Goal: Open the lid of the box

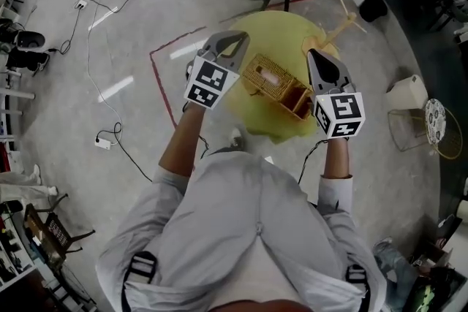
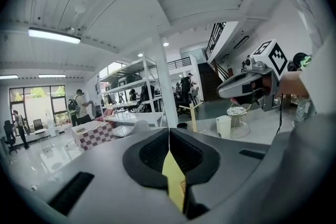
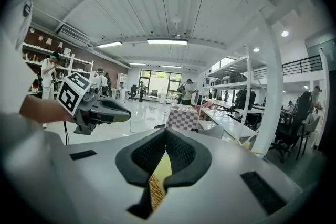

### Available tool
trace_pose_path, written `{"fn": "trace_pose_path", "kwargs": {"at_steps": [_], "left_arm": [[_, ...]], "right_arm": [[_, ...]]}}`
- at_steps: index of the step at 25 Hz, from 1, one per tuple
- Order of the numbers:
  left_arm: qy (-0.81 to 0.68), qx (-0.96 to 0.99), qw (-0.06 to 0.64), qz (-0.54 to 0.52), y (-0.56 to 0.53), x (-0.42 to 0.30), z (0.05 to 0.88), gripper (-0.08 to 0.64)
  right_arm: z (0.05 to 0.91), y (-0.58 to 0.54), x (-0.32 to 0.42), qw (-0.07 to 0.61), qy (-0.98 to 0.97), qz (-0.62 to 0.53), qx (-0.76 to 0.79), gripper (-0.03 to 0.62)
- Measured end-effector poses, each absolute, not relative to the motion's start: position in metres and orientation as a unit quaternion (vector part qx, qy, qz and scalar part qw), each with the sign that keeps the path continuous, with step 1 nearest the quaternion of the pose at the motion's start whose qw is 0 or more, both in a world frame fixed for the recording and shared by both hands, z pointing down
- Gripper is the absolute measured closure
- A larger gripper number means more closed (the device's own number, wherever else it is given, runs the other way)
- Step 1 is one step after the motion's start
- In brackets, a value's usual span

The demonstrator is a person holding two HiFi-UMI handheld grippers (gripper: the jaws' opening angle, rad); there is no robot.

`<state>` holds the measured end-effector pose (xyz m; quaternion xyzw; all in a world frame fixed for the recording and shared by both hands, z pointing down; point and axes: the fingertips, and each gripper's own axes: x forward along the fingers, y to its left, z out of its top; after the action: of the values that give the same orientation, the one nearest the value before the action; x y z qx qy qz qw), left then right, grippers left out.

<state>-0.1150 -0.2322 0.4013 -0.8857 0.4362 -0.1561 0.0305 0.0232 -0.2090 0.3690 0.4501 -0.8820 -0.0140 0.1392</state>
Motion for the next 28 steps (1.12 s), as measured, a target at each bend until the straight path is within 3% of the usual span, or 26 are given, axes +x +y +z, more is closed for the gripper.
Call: {"fn": "trace_pose_path", "kwargs": {"at_steps": [9, 28], "left_arm": [[0.399, -0.900, -0.027, -0.173, -0.252, -0.104, 0.450, 0.529], [0.356, -0.878, -0.194, -0.255, -0.181, -0.072, 0.640, 0.390]], "right_arm": [[0.404, -0.235, 0.030, 0.158, -0.873, 0.020, 0.461, 0.571], [0.508, -0.239, 0.046, 0.211, -0.897, 0.094, 0.378, 0.571]]}}
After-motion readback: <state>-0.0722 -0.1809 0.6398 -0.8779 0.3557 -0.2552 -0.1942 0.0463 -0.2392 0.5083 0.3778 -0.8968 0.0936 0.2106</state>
